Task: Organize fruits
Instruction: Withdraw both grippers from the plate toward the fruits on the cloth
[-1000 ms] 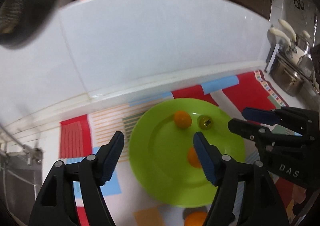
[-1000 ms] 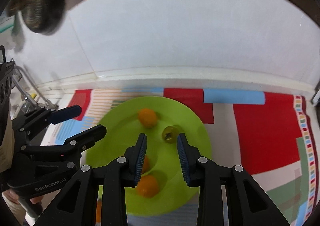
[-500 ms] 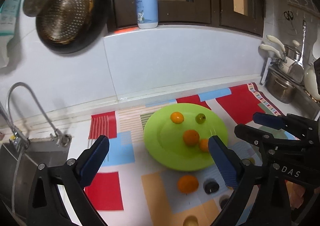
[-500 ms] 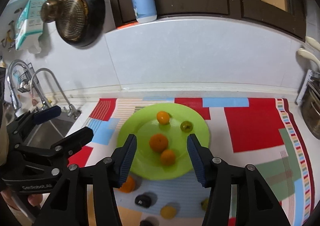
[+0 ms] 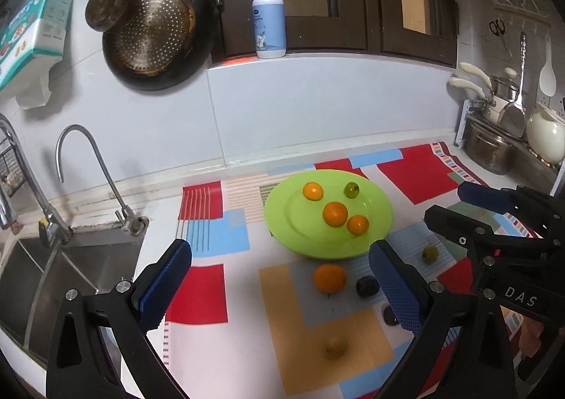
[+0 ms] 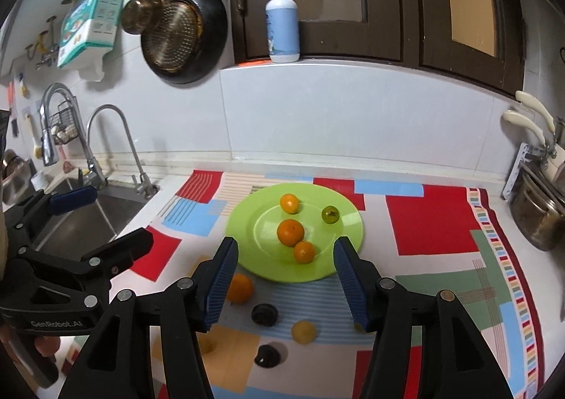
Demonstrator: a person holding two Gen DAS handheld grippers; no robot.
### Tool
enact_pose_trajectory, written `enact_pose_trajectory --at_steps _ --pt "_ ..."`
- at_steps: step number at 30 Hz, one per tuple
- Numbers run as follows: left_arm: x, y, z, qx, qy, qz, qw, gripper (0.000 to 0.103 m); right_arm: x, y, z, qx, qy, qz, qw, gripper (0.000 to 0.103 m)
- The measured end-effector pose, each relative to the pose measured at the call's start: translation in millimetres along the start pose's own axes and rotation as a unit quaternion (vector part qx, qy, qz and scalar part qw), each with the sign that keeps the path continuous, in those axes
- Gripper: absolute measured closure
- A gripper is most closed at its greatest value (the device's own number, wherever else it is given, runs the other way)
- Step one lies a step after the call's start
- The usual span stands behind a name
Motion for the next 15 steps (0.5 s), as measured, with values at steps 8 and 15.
enact_pose_trajectory --at_steps 8,15 --pt "10 23 6 -0.009 0.0 -0.009 0.9999 0.001 14 18 -7 0.018 -0.001 0.005 1.0 0.046" --pt "12 40 13 -0.013 0.005 -0.008 0.9999 0.001 16 35 -10 0.031 -0.002 -0.005 0.999 0.046"
Point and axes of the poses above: each gripper's, at about its wrist camera, not at the fingertips, and x roughly against the way its jaws point, z to its right, y to its underside, the point moved 2 cm from there along -x, roughly the way its jaws point
